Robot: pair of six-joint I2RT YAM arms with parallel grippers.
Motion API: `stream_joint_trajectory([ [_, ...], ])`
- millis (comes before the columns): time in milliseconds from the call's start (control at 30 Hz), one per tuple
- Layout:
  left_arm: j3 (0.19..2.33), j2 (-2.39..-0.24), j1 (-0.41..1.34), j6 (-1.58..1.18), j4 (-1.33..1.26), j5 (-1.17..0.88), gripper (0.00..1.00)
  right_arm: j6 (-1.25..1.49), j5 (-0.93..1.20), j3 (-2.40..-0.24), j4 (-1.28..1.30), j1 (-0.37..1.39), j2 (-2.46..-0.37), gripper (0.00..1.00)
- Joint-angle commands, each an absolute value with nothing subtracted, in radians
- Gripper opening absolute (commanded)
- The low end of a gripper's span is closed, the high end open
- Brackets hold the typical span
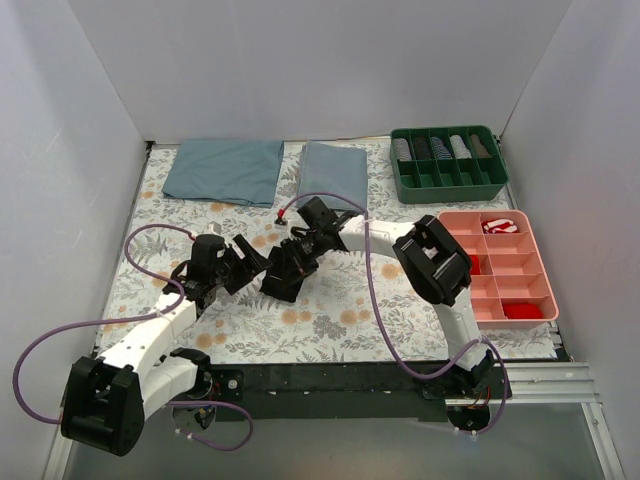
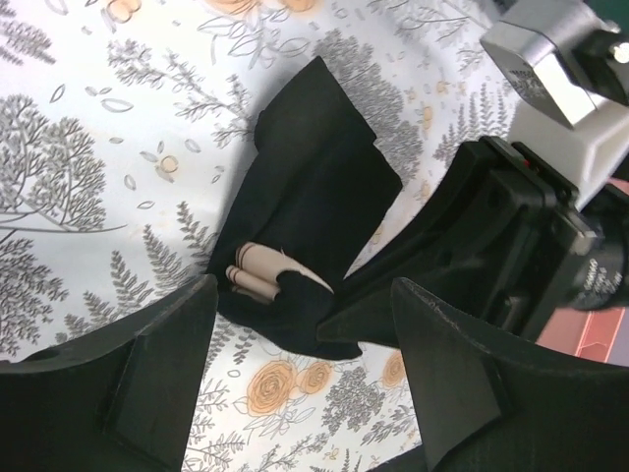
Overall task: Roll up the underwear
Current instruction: Roll the underwear to the center of the board.
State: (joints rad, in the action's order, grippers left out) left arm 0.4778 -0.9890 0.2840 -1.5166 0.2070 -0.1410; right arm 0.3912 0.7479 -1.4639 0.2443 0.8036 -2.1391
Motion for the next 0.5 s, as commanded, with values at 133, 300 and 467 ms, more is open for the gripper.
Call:
stream_joint_trajectory([
  [133,0.454,-0.966,0.279,-1.517,0.236,-0.138,0.71,0.339,0.753,-1.619,0.363,0.808,-2.22,0.01],
  [300,0.431,-0.98,0.279,-1.526,0.236,-0.137,0.7,0.276,0.779,-1.735,0.492,0.805,-2.305,0.01],
  [467,0.422,-1.008,0.279,-1.528,0.235,-0.112,0.7,0.253,0.824,-1.761,0.534,0.787,-2.347,0.01],
])
